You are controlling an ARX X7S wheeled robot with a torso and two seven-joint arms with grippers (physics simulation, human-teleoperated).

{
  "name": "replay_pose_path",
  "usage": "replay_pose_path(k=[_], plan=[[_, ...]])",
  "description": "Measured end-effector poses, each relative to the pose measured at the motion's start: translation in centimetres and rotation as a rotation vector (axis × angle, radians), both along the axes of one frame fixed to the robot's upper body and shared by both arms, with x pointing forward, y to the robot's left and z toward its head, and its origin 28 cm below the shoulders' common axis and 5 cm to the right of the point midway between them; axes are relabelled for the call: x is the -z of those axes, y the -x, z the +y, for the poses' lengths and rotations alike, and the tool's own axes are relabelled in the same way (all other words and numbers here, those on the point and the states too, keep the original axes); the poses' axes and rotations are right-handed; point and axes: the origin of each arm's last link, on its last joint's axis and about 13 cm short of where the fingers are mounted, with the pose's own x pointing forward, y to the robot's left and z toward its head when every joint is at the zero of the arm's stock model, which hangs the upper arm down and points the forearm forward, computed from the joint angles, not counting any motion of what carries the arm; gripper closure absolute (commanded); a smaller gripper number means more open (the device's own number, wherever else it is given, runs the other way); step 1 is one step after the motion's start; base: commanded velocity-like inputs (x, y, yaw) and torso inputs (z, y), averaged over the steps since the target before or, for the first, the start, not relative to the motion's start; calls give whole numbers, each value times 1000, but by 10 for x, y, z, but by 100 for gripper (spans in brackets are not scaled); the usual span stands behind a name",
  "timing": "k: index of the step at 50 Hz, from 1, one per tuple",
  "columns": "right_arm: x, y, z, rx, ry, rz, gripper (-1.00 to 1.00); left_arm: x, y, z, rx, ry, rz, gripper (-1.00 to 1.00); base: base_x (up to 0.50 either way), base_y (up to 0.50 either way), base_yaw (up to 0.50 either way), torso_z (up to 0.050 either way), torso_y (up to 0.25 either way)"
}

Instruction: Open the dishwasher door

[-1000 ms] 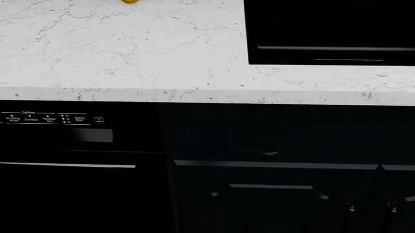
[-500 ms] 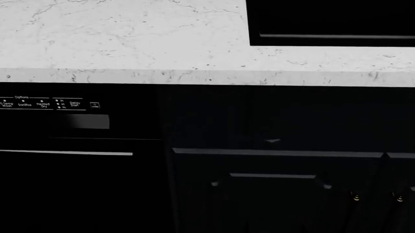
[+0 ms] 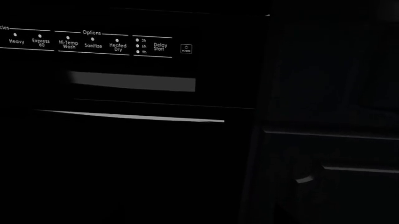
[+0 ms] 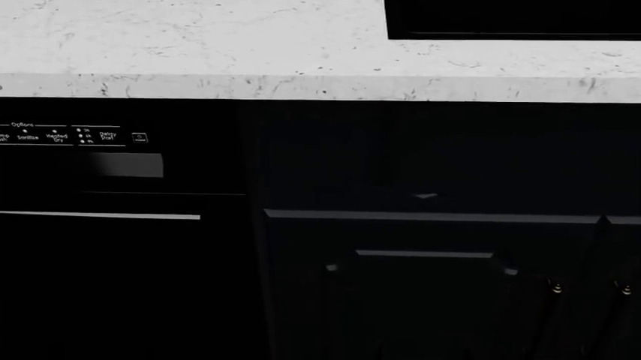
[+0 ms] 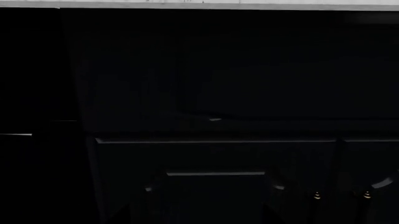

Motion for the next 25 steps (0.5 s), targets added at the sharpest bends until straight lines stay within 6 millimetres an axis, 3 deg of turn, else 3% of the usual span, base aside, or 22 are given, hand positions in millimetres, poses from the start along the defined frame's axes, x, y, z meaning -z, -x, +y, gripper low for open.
replay_pose_path(k=[20,25], plan=[[1,0,0,2,-4,1,-100,1,0,0,2,-5,7,-100,0,0,0,-50,0],[2,0,0,2,-4,2,-100,1,0,0,2,-7,7,-100,0,0,0,0,0]])
